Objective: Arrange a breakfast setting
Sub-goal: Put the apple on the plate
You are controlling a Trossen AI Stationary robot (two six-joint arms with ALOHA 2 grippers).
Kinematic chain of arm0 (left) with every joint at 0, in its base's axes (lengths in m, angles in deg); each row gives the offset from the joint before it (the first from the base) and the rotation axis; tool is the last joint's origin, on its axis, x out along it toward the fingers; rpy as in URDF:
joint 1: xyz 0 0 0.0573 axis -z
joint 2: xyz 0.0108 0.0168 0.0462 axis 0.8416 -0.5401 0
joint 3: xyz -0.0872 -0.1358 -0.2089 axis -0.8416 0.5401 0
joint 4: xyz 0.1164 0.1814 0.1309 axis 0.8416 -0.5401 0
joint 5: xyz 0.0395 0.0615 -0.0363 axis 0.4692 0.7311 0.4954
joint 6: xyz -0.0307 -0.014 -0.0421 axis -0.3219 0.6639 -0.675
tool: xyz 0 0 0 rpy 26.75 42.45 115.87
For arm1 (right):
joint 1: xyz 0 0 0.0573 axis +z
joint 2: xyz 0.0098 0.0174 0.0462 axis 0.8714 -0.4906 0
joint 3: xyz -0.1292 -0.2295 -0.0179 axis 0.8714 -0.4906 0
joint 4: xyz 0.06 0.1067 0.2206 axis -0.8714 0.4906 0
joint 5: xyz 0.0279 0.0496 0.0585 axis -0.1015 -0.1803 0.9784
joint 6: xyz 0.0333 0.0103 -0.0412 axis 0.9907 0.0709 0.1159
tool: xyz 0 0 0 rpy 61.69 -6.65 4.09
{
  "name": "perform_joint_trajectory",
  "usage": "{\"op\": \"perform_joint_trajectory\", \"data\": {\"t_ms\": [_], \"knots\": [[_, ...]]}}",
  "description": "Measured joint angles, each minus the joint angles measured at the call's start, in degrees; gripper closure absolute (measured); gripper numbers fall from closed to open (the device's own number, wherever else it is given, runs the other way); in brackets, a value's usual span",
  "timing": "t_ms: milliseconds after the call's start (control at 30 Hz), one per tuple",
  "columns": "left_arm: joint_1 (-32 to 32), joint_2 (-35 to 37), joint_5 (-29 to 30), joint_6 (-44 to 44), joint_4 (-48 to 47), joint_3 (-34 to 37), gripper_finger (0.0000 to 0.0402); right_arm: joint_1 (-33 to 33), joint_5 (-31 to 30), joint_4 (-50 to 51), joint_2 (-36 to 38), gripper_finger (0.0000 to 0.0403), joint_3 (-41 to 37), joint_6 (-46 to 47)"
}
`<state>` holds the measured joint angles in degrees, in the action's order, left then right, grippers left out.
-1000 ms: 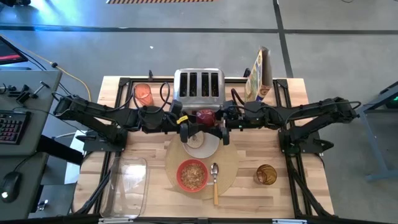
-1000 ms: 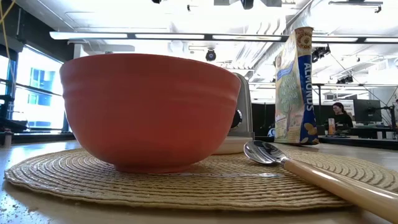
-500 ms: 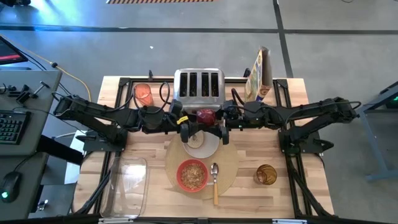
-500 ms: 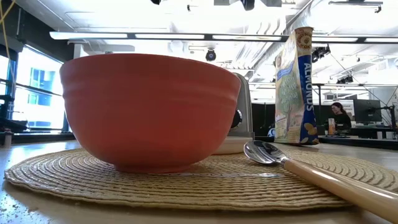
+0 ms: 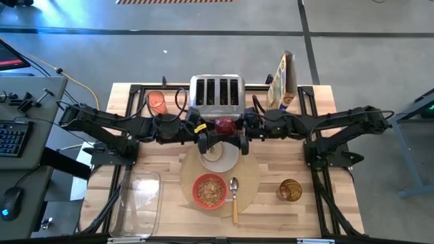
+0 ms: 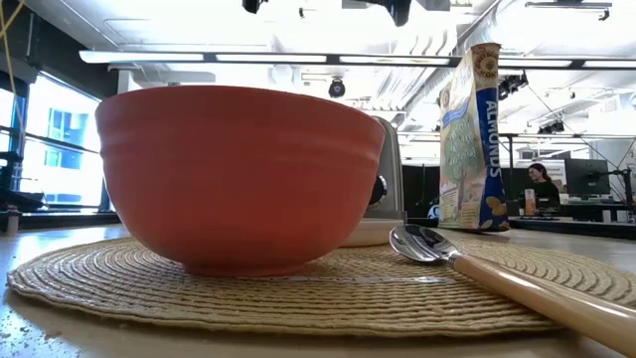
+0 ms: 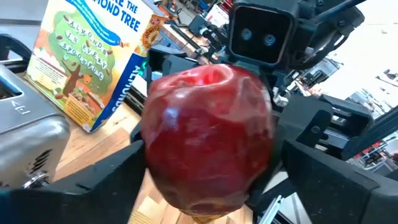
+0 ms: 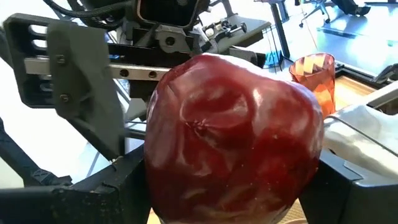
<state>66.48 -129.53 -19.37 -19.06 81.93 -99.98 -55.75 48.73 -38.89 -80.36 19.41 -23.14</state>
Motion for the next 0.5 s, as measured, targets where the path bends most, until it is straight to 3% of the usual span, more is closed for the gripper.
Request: {"op": "perform_joint_trajectory", "data": {"t_ms": [200,500], "knots": [[-0.02,0.00,-0.70,-0.02,-0.17,0.06,0.0011,-1.01,0.44,3.18,0.09,0.0122,0.15,2.76],[0.11,0.28,-1.31,-3.29,-1.99,-0.11,0.0007,-1.20,-1.31,18.37,1.27,0.0123,-0.37,7.01]]}}
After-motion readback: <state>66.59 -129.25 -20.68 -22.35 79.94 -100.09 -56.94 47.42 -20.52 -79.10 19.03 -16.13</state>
